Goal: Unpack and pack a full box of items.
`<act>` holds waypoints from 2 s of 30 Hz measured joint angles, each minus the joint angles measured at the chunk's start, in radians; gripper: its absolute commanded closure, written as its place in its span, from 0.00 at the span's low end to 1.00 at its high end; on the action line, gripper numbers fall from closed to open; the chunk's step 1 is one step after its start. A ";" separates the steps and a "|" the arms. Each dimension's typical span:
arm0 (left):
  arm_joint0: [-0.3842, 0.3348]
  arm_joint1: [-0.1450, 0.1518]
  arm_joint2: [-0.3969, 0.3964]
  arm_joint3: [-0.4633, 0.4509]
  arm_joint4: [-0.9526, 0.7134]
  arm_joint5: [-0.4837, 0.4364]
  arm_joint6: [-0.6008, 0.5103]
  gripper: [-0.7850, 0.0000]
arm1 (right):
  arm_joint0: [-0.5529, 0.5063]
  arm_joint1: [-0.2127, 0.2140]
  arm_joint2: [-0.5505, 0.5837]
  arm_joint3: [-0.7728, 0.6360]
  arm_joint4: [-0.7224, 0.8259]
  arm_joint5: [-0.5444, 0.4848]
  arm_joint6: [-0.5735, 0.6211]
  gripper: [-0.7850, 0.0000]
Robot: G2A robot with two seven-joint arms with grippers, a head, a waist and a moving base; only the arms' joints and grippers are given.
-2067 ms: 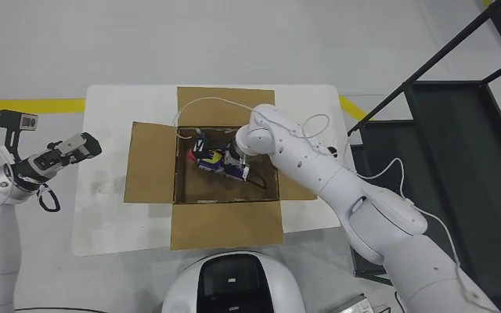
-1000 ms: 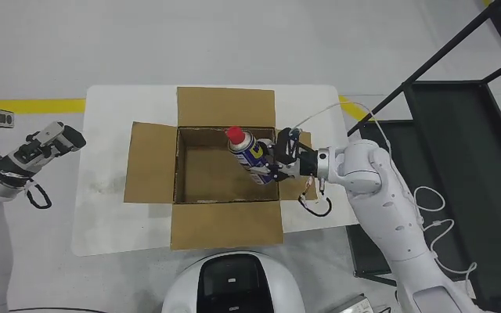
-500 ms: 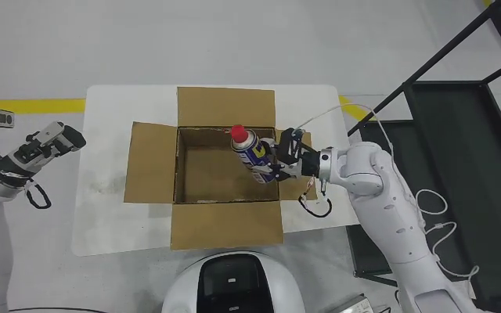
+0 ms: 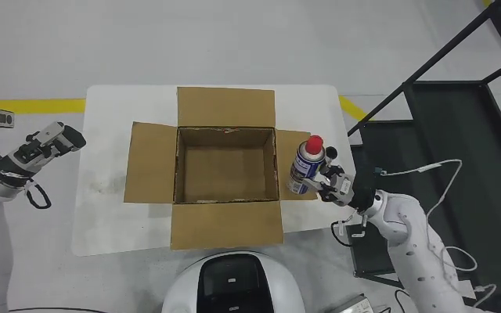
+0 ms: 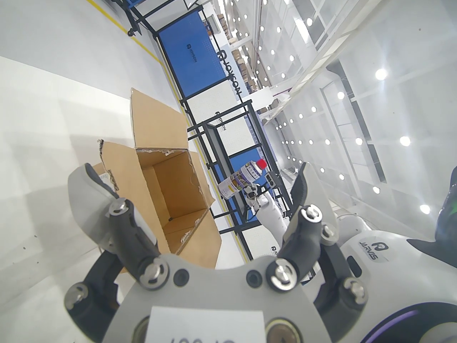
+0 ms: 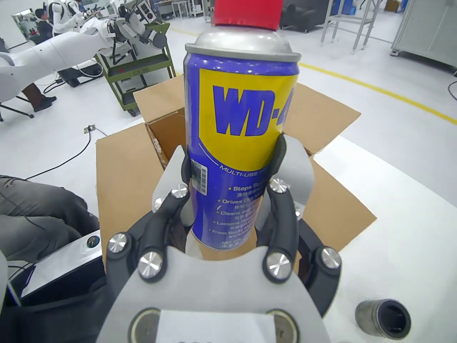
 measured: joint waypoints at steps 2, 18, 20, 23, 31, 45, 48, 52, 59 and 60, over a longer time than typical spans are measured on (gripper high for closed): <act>0.000 0.000 0.000 0.000 0.000 0.000 0.000 0.00 | -0.005 0.003 -0.010 0.007 -0.085 0.000 -0.080 1.00; 0.000 0.000 0.000 0.000 0.000 0.000 0.000 0.00 | -0.003 0.002 -0.014 -0.015 -0.080 0.054 -0.058 1.00; 0.000 0.000 0.000 0.000 0.000 0.000 0.000 0.00 | -0.012 0.003 -0.003 -0.020 -0.092 0.088 -0.063 1.00; 0.000 0.000 0.000 0.000 0.000 0.000 0.000 0.00 | -0.051 0.003 0.011 -0.008 -0.135 0.117 -0.149 1.00; 0.000 0.000 0.000 0.000 0.000 0.000 0.000 0.00 | -0.140 0.000 0.037 0.135 -0.242 0.220 -0.500 1.00; 0.000 0.000 0.000 0.000 0.000 0.000 0.000 0.00 | -0.108 -0.005 -0.039 0.356 -0.325 0.273 -0.784 1.00; 0.000 0.000 0.000 0.000 0.000 0.000 0.000 0.00 | -0.109 -0.005 -0.038 0.355 -0.325 0.273 -0.783 1.00; 0.000 0.000 0.000 0.000 0.000 0.000 0.000 0.00 | -0.109 -0.005 -0.038 0.355 -0.324 0.273 -0.783 1.00; 0.000 0.000 0.000 0.000 0.000 0.000 0.000 0.00 | -0.111 -0.008 -0.035 0.352 -0.278 0.329 -0.744 1.00; 0.000 0.000 0.000 0.000 0.000 0.000 0.000 0.00 | -0.112 -0.009 -0.036 0.361 -0.272 0.334 -0.752 1.00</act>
